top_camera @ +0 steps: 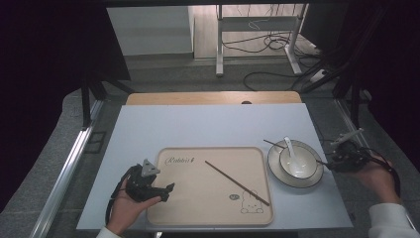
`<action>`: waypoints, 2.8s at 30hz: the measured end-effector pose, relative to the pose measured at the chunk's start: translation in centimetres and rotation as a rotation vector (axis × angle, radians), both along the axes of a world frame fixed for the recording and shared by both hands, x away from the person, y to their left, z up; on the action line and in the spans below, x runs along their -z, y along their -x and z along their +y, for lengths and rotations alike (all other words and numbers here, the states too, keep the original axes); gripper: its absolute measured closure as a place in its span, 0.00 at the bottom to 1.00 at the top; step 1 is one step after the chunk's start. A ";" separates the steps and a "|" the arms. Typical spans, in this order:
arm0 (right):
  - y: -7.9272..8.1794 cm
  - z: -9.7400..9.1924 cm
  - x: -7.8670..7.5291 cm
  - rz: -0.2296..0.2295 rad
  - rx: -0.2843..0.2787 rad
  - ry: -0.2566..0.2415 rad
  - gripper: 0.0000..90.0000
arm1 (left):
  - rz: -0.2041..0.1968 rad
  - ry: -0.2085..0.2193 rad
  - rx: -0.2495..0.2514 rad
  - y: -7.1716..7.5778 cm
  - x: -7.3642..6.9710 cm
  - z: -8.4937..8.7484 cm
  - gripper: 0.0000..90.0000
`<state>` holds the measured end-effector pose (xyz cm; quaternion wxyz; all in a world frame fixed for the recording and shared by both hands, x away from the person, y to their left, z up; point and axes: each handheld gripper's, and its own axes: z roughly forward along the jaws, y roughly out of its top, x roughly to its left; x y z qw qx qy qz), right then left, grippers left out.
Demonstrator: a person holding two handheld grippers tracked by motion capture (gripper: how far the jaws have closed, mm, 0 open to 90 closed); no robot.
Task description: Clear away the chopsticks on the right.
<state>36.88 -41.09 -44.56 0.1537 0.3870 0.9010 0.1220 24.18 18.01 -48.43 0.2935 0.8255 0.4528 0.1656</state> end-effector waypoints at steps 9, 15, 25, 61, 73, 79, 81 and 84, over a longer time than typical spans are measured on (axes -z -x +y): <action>-1.0 0.4 1.7 0.065 -0.021 0.075 0.81 | 0.000 -0.005 0.005 0.1 0.0 -0.2 0.14; -0.8 0.3 1.8 0.062 -0.054 0.076 0.91 | 0.000 -0.006 0.002 0.0 0.1 -0.1 0.14; -0.2 0.1 0.7 0.046 -0.014 0.005 0.93 | -0.005 -0.004 0.002 0.1 -0.1 0.0 0.14; 7.2 17.4 -1.6 0.110 -0.244 -0.282 0.93 | -0.007 -0.009 0.008 0.1 -0.1 -0.2 0.14; 8.9 21.5 3.2 0.218 -0.285 -0.057 0.92 | -0.004 -0.004 0.009 0.1 -0.1 -0.1 0.14; 9.4 21.8 3.5 0.212 -0.319 -0.019 0.91 | -0.006 -0.004 0.010 0.1 -0.1 -0.2 0.14; 9.5 22.0 3.5 0.212 -0.327 -0.016 0.88 | -0.005 -0.004 0.009 0.1 0.0 -0.2 0.14; 9.6 22.1 3.4 0.199 -0.340 -0.016 0.80 | -0.006 -0.005 0.009 0.1 -0.1 -0.1 0.14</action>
